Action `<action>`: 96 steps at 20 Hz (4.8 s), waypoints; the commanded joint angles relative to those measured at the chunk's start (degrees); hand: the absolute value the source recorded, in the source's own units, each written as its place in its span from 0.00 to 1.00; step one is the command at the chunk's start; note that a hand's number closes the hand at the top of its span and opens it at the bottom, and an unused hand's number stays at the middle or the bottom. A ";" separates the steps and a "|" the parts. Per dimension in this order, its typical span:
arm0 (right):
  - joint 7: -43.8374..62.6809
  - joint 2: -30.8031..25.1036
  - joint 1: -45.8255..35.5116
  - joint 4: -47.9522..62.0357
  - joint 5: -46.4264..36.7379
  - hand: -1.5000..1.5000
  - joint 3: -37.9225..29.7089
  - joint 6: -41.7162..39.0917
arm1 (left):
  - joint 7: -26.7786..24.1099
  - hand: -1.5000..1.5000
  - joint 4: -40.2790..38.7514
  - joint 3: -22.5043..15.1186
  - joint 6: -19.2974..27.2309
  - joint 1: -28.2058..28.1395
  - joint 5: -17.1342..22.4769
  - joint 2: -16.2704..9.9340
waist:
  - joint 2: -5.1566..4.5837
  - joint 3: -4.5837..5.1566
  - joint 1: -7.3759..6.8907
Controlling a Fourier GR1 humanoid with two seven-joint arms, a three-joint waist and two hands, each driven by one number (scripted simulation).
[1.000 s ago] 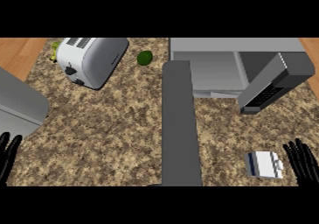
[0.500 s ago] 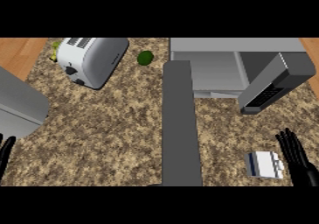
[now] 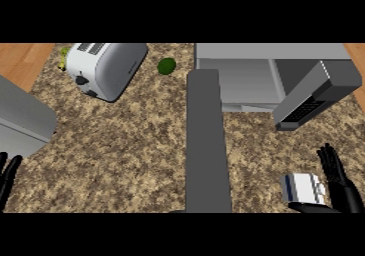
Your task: Pick up the milk, place it into the microwave and close the microwave
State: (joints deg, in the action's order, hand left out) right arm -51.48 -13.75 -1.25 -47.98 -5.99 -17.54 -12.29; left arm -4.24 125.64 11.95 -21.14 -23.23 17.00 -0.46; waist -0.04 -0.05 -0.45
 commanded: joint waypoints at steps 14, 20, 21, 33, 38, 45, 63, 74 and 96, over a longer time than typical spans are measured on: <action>-12.36 -2.11 -5.01 14.26 0.27 1.00 9.16 -22.66 | 0.79 0.00 0.16 -0.87 -0.28 -0.24 0.26 0.42 | 0.11 -0.21 -0.29; -14.21 -1.42 -4.14 8.09 1.84 1.00 5.81 -3.90 | 0.24 0.00 1.76 1.71 -2.95 -3.79 3.73 -0.61 | 0.23 -0.02 -0.20; -15.59 -0.40 -6.10 10.21 1.02 1.00 6.05 -2.21 | -0.52 0.00 -1.15 1.06 -1.42 -1.69 1.87 0.41 | 0.01 -0.06 -0.20; -5.26 4.65 -6.70 -0.40 9.19 1.00 4.25 2.53 | -0.79 0.00 -5.46 3.69 -3.09 2.93 2.59 -2.05 | 0.02 0.03 0.23; 3.47 6.55 -0.45 -15.49 11.83 1.00 8.32 -0.91 | 3.76 0.00 1.31 3.00 -2.41 -0.81 5.68 -1.31 | 0.17 0.06 0.41; 10.40 11.58 2.11 -29.97 7.47 1.00 13.87 7.79 | -0.40 0.00 -5.56 3.91 -3.28 2.01 3.61 -0.36 | 0.11 0.07 0.55; 23.20 8.19 -36.34 0.32 1.43 1.00 7.75 19.55 | 0.15 0.00 -8.36 8.92 -6.16 3.15 7.15 -3.30 | -0.30 0.01 -0.93; 10.07 6.04 -51.89 27.98 -0.80 1.00 2.96 24.73 | -1.77 0.00 -11.67 8.27 -9.01 5.18 6.14 -3.65 | -1.02 -0.04 -2.66; 14.37 -1.96 -62.56 39.16 -3.90 1.00 -0.50 49.28 | -0.24 0.00 -11.17 4.23 -7.53 10.72 1.72 -3.76 | -3.98 -0.15 -8.80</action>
State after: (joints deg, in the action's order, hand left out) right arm -37.71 -14.28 -62.89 -9.87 -8.57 -18.44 31.34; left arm -4.01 113.92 17.10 -28.29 -11.72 20.09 -4.66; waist -3.76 -0.25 -7.86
